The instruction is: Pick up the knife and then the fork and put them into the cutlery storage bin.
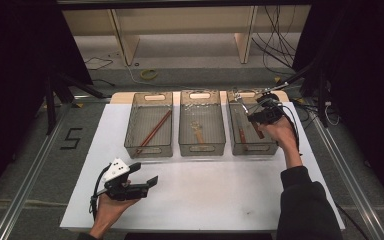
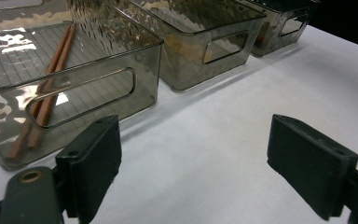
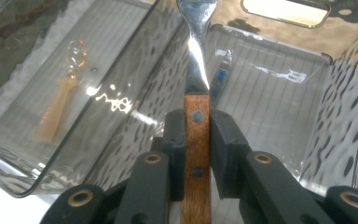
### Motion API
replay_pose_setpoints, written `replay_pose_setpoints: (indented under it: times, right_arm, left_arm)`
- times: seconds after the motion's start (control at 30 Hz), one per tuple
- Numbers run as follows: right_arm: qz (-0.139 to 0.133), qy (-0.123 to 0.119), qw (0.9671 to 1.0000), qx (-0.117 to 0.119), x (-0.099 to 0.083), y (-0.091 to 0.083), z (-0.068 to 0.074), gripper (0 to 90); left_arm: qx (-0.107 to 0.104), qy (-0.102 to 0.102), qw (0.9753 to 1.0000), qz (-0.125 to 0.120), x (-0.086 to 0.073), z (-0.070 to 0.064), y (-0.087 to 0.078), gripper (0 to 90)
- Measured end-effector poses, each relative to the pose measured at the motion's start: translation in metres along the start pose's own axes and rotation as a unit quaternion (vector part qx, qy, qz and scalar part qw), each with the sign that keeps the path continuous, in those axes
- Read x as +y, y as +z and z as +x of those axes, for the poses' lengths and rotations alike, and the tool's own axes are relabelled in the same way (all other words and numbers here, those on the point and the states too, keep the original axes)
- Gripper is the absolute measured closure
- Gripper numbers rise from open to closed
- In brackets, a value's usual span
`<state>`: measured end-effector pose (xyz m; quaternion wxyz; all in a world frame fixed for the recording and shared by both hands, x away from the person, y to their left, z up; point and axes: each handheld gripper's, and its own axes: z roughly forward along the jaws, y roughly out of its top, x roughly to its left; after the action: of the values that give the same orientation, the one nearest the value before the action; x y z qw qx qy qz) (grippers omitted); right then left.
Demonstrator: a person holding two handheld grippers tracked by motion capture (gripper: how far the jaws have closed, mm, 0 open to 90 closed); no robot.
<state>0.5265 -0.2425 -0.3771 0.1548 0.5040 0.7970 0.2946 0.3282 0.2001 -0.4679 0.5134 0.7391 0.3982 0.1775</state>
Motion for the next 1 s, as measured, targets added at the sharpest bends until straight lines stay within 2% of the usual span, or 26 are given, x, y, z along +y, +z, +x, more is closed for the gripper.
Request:
replay_pose_setpoints:
  times: [0.4, 1.0]
  right_arm:
    - [0.020, -0.004, 0.9998, -0.007, -0.003, 0.011, -0.001, 77.8]
    - [0.048, 0.009, 0.9987, -0.013, -0.014, 0.022, -0.004, 77.7]
  left_arm:
    - [0.000, 0.001, 1.0000, 0.000, 0.000, 0.000, 0.000, 17.0]
    - [0.000, 0.000, 1.0000, 0.000, 0.000, 0.000, 0.000, 17.0]
